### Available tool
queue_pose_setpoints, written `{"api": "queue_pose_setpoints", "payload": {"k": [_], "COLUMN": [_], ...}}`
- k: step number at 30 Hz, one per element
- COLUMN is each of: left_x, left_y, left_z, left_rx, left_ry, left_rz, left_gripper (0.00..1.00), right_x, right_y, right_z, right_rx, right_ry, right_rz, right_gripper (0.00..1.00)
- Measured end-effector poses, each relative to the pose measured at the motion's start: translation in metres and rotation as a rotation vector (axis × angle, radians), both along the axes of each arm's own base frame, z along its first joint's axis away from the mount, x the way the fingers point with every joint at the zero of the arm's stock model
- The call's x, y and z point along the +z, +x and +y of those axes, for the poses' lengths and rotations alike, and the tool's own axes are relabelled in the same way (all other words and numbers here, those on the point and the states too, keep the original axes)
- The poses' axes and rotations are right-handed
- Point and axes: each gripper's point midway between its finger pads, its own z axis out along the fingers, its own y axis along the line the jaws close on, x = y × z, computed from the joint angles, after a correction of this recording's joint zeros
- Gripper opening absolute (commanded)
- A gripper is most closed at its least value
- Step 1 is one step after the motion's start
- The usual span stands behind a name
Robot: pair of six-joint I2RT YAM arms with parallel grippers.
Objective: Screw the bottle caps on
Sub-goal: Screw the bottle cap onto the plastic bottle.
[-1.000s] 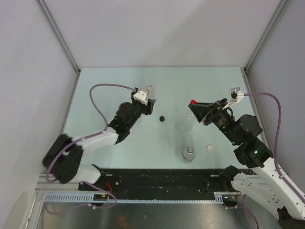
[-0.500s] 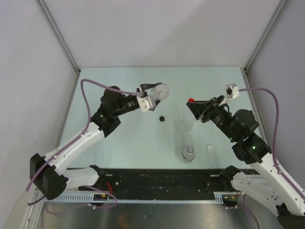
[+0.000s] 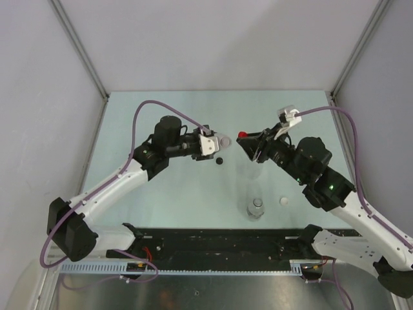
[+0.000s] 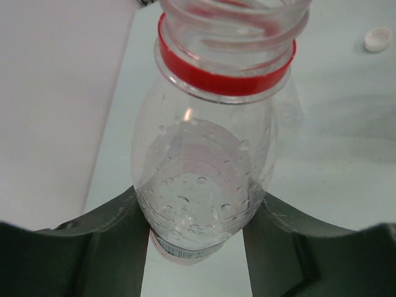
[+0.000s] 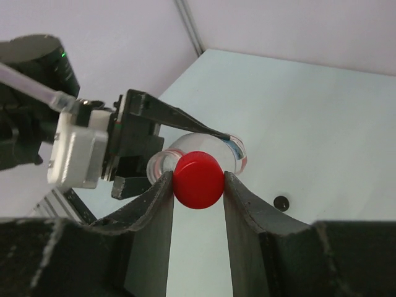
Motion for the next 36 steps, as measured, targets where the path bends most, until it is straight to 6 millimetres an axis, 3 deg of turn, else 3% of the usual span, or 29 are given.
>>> {"api": "queue_pose_setpoints", "payload": {"k": [5,13,16,21,27,36], "left_x": [-0.015,-0.030,-0.034,-0.054,-0.072,-0.084], "left_y": [-0.011,-0.048,-0.057,-0.072,-0.090,-0.130], "left_z": [0.002,0.008,0.010,0.015,0.025,0.028], "left_rx": [-0.014,-0.077,-0.085,-0.092,-0.100,-0.214], "left_ry": [0.023,0.036,0.050,0.086,0.137,0.172], "left_rz": [0.093,0.235,0.259,0.332,0.394,0.530], "left_gripper": [0.56,0.58,0.57,0.57,0.57,0.57], "right_x": [-0.003,-0.034,-0.043,-0.059,-0.078,-0.077], "right_y": [-0.008,-0.056,-0.065,-0.071,-0.077,-0.073], "right_z": [0.013,0.034,0.042,0.051,0.046,0.047], "right_rx": [0.087,0.397,0.460,0.514,0.538,0.540], "right_ry": [-0.137,-0.336,-0.382,-0.449,-0.518,-0.543], "right_rz": [-0.045,-0.071,-0.069,-0.052,-0.007,-0.027], "right_gripper": [0.34,0.34,0.34,0.34,0.34,0.34]}}
